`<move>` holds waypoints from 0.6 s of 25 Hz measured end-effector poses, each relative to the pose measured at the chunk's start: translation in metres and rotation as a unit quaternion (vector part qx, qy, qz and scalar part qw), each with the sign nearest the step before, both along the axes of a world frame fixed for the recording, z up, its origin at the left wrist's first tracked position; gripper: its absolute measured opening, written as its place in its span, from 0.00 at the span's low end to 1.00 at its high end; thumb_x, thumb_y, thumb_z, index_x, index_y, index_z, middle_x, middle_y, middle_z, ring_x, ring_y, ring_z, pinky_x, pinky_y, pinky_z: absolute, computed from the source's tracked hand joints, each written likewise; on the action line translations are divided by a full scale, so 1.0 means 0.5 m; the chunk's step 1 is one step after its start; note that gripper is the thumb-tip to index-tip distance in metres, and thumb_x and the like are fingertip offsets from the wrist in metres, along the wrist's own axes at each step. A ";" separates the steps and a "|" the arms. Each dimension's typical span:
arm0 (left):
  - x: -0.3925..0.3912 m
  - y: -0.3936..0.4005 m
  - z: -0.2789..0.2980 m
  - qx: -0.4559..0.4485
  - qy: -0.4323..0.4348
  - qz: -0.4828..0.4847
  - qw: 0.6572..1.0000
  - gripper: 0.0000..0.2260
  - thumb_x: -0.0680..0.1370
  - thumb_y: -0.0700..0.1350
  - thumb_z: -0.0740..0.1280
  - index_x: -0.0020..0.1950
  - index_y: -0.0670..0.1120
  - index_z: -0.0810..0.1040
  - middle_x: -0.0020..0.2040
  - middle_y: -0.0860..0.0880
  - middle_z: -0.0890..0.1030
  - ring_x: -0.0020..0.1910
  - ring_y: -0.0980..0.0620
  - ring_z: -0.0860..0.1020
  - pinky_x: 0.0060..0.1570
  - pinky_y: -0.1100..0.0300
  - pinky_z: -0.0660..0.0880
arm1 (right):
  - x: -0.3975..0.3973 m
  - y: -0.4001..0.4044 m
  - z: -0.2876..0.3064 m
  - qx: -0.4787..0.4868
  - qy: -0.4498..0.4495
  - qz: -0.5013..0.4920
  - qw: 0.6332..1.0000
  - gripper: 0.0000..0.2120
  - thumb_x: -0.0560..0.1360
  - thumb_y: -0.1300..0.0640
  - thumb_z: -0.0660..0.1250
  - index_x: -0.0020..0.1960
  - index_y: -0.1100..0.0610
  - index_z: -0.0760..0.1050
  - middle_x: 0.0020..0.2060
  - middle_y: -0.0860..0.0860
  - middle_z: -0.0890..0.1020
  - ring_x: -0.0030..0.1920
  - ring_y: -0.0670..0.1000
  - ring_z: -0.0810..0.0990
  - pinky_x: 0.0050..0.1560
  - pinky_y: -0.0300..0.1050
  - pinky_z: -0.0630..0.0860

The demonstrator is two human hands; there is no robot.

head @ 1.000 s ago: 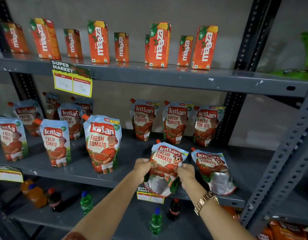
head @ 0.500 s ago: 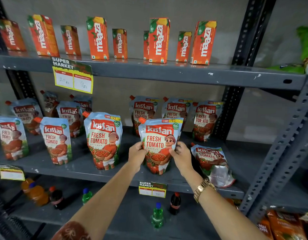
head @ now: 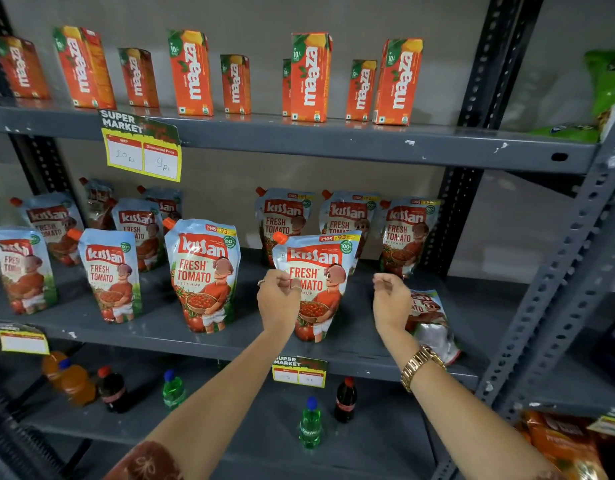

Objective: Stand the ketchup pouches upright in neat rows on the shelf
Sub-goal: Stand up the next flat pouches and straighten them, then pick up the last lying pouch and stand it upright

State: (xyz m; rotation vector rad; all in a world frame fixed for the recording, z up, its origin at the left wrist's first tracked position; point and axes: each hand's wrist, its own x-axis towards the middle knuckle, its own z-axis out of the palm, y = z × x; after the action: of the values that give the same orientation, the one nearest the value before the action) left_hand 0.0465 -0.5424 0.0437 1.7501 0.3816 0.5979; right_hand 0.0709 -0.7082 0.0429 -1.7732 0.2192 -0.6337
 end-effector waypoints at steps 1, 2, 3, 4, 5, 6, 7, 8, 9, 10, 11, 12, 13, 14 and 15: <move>-0.002 -0.010 0.006 0.005 0.001 -0.011 1.000 0.05 0.74 0.40 0.68 0.48 0.44 0.74 0.48 0.44 0.79 0.51 0.46 0.80 0.47 0.57 0.78 | 0.002 -0.016 0.003 0.003 0.004 -0.012 1.000 0.10 0.76 0.66 0.61 0.52 0.66 0.79 0.50 0.62 0.83 0.52 0.58 0.80 0.50 0.40 0.70; -0.002 -0.021 0.011 0.009 0.001 -0.018 1.000 0.06 0.75 0.41 0.68 0.50 0.42 0.76 0.51 0.43 0.80 0.53 0.47 0.80 0.48 0.57 0.78 | 0.003 -0.031 0.005 0.003 0.010 -0.023 1.000 0.10 0.76 0.66 0.61 0.52 0.66 0.79 0.50 0.62 0.83 0.53 0.59 0.80 0.51 0.41 0.71; -0.002 -0.034 0.016 0.016 0.005 -0.022 1.000 0.08 0.75 0.42 0.68 0.52 0.41 0.78 0.53 0.43 0.81 0.54 0.47 0.80 0.50 0.56 0.78 | 0.003 -0.048 0.006 -0.002 0.019 -0.032 0.999 0.10 0.76 0.66 0.61 0.52 0.65 0.79 0.50 0.61 0.83 0.53 0.59 0.80 0.53 0.43 0.72; -0.001 -0.048 0.018 0.019 0.007 -0.026 0.999 0.10 0.75 0.43 0.67 0.54 0.41 0.79 0.54 0.43 0.82 0.54 0.48 0.80 0.51 0.56 0.78 | 0.005 -0.063 0.006 -0.015 0.028 -0.040 0.999 0.10 0.76 0.65 0.61 0.52 0.65 0.79 0.51 0.62 0.83 0.54 0.60 0.80 0.55 0.46 0.73; 0.001 -0.062 0.017 0.022 0.005 -0.033 0.999 0.11 0.75 0.44 0.67 0.54 0.41 0.80 0.55 0.44 0.82 0.54 0.48 0.79 0.53 0.56 0.77 | 0.006 -0.079 0.008 -0.033 0.042 -0.042 0.998 0.11 0.75 0.65 0.61 0.53 0.65 0.79 0.52 0.62 0.83 0.56 0.61 0.79 0.57 0.48 0.73; 0.002 -0.080 0.014 0.023 0.000 -0.041 0.999 0.11 0.75 0.44 0.67 0.53 0.40 0.81 0.54 0.44 0.82 0.52 0.49 0.79 0.52 0.57 0.77 | 0.007 -0.097 0.010 -0.055 0.063 -0.041 0.996 0.12 0.75 0.65 0.61 0.54 0.65 0.79 0.53 0.62 0.83 0.57 0.61 0.79 0.59 0.49 0.73; 0.002 -0.098 0.011 0.025 -0.004 -0.052 0.998 0.10 0.75 0.44 0.67 0.52 0.39 0.82 0.52 0.43 0.83 0.49 0.49 0.79 0.50 0.57 0.76 | 0.007 -0.115 0.014 -0.077 0.089 -0.039 0.992 0.13 0.75 0.65 0.61 0.56 0.65 0.78 0.55 0.62 0.82 0.58 0.62 0.78 0.60 0.49 0.72; 0.003 -0.116 0.005 0.028 -0.006 -0.068 0.997 0.10 0.75 0.43 0.68 0.50 0.38 0.83 0.49 0.42 0.84 0.47 0.48 0.79 0.48 0.56 0.76 | 0.005 -0.134 0.015 -0.095 0.114 -0.038 0.988 0.14 0.74 0.65 0.61 0.58 0.65 0.77 0.57 0.62 0.81 0.59 0.62 0.77 0.61 0.49 0.72; 0.005 -0.135 -0.003 0.027 -0.003 -0.086 0.996 0.10 0.75 0.43 0.68 0.49 0.37 0.83 0.47 0.40 0.85 0.45 0.46 0.80 0.48 0.55 0.77 | 0.005 -0.154 0.014 -0.106 0.135 -0.038 0.984 0.15 0.74 0.65 0.61 0.59 0.66 0.76 0.58 0.63 0.80 0.60 0.62 0.77 0.60 0.49 0.73; 0.008 -0.154 -0.013 0.018 0.010 -0.108 0.994 0.11 0.75 0.44 0.68 0.48 0.37 0.83 0.45 0.38 0.85 0.42 0.45 0.80 0.47 0.54 0.77 | 0.003 -0.173 0.012 -0.110 0.159 -0.040 0.980 0.15 0.75 0.64 0.60 0.59 0.67 0.76 0.57 0.64 0.80 0.59 0.62 0.77 0.59 0.48 0.74; 0.011 -0.176 -0.023 0.007 0.031 -0.130 0.991 0.11 0.75 0.44 0.68 0.47 0.37 0.83 0.44 0.37 0.85 0.41 0.44 0.80 0.45 0.55 0.76 | 0.000 -0.191 0.006 -0.110 0.189 -0.044 0.975 0.15 0.75 0.63 0.60 0.58 0.68 0.75 0.56 0.64 0.80 0.58 0.62 0.78 0.56 0.48 0.74; 0.015 -0.197 -0.032 -0.005 0.062 -0.151 0.987 0.11 0.74 0.45 0.68 0.46 0.37 0.83 0.44 0.36 0.85 0.41 0.43 0.80 0.44 0.55 0.76 | -0.003 -0.206 -0.001 -0.109 0.220 -0.041 0.968 0.15 0.75 0.62 0.60 0.57 0.69 0.75 0.55 0.65 0.80 0.56 0.63 0.79 0.53 0.47 0.75; 0.019 -0.217 -0.041 -0.016 0.100 -0.167 0.981 0.11 0.73 0.47 0.69 0.43 0.39 0.83 0.43 0.37 0.84 0.42 0.42 0.81 0.45 0.55 0.77 | -0.005 -0.217 -0.008 -0.100 0.257 -0.031 0.961 0.15 0.75 0.61 0.60 0.57 0.69 0.75 0.55 0.64 0.81 0.55 0.63 0.79 0.49 0.46 0.75; 0.023 -0.238 -0.049 -0.029 0.138 -0.181 0.973 0.11 0.72 0.49 0.70 0.38 0.42 0.81 0.40 0.38 0.83 0.42 0.42 0.81 0.48 0.53 0.78 | -0.008 -0.227 -0.012 -0.089 0.290 -0.017 0.953 0.16 0.76 0.59 0.60 0.57 0.69 0.75 0.55 0.63 0.81 0.54 0.62 0.79 0.46 0.44 0.74; 0.026 -0.258 -0.056 -0.044 0.175 -0.194 0.964 0.12 0.72 0.50 0.70 0.32 0.45 0.77 0.37 0.41 0.81 0.40 0.44 0.79 0.51 0.50 0.79 | -0.010 -0.234 -0.012 -0.064 0.318 0.001 0.946 0.16 0.76 0.58 0.61 0.58 0.68 0.75 0.54 0.62 0.81 0.52 0.61 0.80 0.44 0.43 0.75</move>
State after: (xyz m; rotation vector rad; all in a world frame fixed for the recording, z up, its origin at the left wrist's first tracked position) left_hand 0.0593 -0.6712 0.0157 1.7810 0.2901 -0.0132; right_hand 0.0658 -0.8254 0.0369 -2.0618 0.6277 -0.0505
